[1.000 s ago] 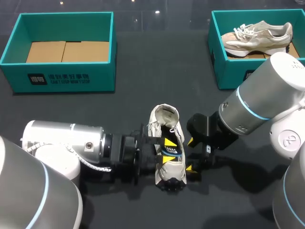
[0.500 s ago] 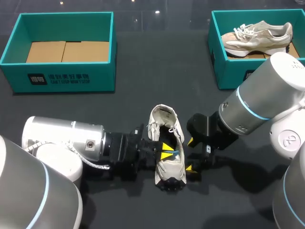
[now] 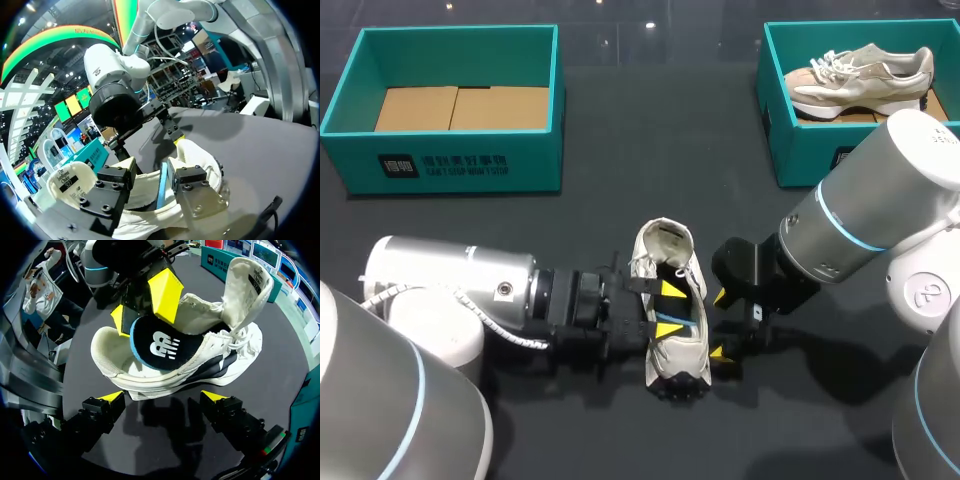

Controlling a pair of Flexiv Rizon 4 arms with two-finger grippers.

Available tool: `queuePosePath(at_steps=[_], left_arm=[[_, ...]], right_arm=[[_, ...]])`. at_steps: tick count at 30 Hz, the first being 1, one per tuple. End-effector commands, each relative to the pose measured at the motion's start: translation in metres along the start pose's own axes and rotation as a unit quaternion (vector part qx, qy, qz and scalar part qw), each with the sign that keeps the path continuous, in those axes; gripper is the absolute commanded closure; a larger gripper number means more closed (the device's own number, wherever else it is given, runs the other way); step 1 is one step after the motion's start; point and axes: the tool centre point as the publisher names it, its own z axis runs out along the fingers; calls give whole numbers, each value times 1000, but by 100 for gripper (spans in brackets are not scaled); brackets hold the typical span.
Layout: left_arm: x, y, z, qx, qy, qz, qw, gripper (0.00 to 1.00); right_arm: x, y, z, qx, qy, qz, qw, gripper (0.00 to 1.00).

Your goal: Take the shoe out of the shoebox, open the shoe tongue, remove and reinsert the insole, then place the shoe into the shoebox

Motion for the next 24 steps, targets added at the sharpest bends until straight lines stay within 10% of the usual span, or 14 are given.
queuePosePath(at_steps=[1, 19, 24], left_arm=[[0, -13, -14, -9, 18, -7, 1000, 58], [-1, -32, -54, -33, 91, 25, 995, 56], [-3, -35, -66, -37, 129, 38, 990, 55]], right_arm=[[1, 0, 1, 0, -1, 0, 1000, 0], [1, 0, 1, 0, -1, 0, 1000, 0], [-8, -35, -28, 16, -15, 25, 999, 0]])
